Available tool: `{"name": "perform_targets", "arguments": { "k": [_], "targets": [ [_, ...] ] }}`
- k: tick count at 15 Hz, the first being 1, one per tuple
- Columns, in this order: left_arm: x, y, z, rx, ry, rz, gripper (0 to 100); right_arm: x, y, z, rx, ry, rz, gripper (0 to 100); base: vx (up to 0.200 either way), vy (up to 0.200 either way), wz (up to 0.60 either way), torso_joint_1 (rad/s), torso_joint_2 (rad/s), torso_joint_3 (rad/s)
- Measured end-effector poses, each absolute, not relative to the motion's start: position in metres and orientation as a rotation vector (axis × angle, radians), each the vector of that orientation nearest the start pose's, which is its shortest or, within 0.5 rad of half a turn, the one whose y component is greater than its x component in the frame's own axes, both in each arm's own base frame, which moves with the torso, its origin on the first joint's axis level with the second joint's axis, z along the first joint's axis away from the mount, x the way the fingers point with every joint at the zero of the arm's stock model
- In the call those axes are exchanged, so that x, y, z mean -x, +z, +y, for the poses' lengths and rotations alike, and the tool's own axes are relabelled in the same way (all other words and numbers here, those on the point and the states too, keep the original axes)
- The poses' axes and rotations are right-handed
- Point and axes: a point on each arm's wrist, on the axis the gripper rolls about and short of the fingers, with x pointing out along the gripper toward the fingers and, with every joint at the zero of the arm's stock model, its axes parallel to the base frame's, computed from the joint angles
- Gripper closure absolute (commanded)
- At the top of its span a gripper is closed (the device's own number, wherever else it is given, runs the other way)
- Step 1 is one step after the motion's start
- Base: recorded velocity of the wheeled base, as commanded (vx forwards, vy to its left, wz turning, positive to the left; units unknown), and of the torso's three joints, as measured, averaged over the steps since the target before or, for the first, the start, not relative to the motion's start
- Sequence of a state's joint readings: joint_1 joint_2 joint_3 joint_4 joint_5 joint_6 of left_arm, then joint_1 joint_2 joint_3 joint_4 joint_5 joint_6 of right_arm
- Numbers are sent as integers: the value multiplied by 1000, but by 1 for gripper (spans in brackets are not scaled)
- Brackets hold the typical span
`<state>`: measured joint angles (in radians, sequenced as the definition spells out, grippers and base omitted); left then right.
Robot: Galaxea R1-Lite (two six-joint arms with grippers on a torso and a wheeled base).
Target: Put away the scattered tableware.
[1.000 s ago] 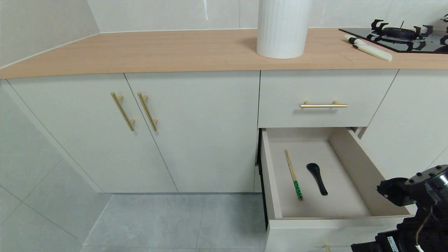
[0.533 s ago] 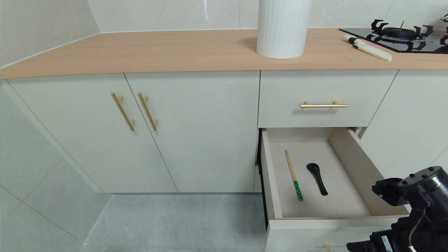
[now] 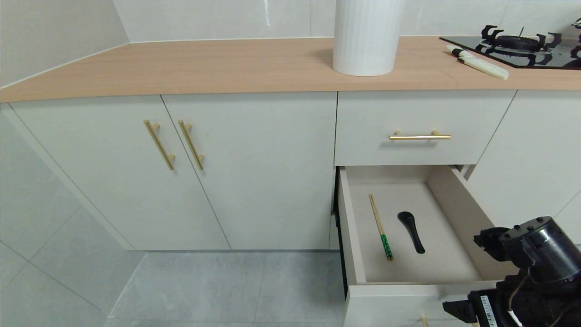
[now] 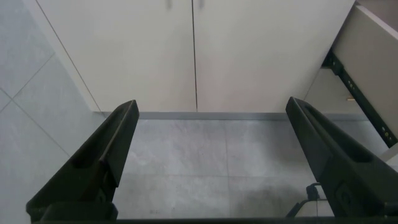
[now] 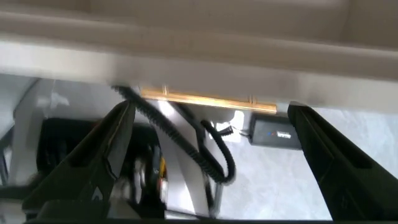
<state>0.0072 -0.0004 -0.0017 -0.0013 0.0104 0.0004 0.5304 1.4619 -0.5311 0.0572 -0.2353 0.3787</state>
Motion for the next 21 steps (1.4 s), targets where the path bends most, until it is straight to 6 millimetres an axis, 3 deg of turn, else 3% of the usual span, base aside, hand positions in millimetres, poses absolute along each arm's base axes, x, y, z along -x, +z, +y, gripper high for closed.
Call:
{"name": "perform_targets", "arguments": {
  "k": [8,21],
  "targets": [
    [23,76,0,0,17,-3,0,-178,111,97,-30,68,832,0,0,0,0,0,0,0],
    [23,76,0,0,18,-3,0,-224,98,112,-66,64,622,0,0,0,0,0,0,0]
  ]
}}
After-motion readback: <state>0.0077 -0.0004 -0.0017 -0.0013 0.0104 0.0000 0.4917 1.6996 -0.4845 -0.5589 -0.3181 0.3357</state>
